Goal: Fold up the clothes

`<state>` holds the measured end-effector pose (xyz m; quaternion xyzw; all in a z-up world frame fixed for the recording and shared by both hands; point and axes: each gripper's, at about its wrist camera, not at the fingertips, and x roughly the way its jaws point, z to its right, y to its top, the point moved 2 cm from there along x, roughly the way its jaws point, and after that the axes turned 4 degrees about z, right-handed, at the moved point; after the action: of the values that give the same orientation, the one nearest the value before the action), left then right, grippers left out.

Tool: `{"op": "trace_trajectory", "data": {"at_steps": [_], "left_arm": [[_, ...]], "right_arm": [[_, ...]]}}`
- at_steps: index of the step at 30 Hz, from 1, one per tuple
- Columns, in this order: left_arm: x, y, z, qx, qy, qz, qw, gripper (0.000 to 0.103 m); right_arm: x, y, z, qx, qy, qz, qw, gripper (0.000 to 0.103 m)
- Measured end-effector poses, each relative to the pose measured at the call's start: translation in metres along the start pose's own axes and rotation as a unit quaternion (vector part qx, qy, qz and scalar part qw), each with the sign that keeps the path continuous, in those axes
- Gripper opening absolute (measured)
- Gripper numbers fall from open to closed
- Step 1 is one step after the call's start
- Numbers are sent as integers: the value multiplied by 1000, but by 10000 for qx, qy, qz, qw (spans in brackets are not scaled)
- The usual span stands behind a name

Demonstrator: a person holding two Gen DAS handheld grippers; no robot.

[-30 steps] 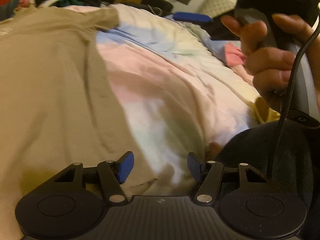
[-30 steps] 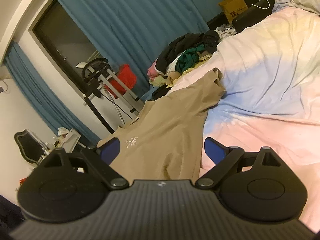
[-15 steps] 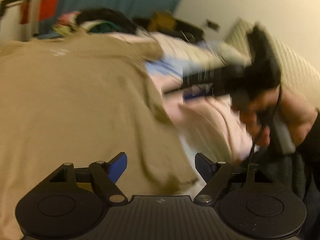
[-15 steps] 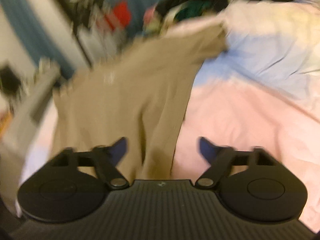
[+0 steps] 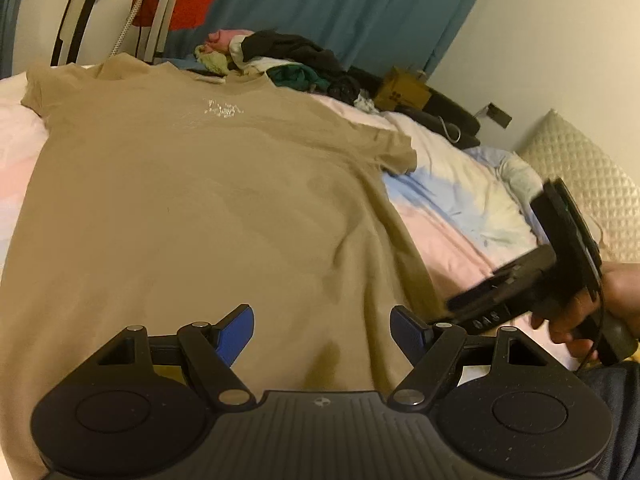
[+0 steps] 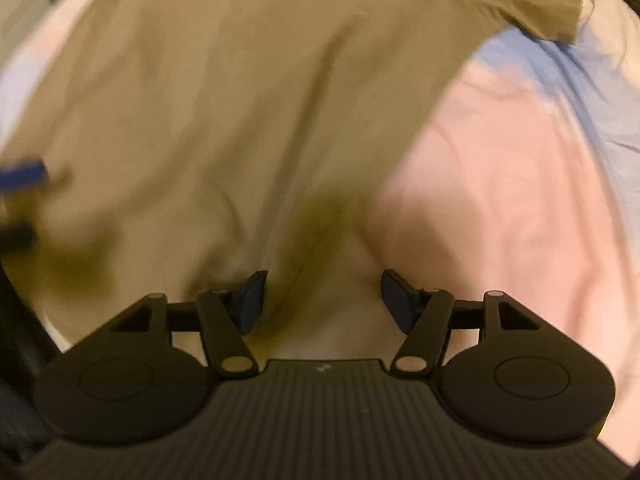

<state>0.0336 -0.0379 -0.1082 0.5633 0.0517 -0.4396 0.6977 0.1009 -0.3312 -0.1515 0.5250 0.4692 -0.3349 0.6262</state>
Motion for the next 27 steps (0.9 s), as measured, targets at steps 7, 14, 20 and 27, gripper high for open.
{"op": "trace_trajectory", "data": {"at_steps": [7, 14, 20, 27], "left_arm": [[-5, 4, 5, -2, -108, 134, 9999, 77], [-5, 4, 1, -58, -29, 130, 9999, 77], [-8, 3, 1, -53, -64, 155, 9998, 77], [-12, 1, 8, 95, -100, 172, 9998, 77]], "right_arm": [[-30, -11, 0, 89, -271, -49, 9996, 65], [-5, -16, -40, -343, 178, -697, 9968, 43], [-37, -17, -60, -1173, 134, -788, 9899, 5], [-63, -39, -38, -1441, -51, -945, 9850, 5]]}}
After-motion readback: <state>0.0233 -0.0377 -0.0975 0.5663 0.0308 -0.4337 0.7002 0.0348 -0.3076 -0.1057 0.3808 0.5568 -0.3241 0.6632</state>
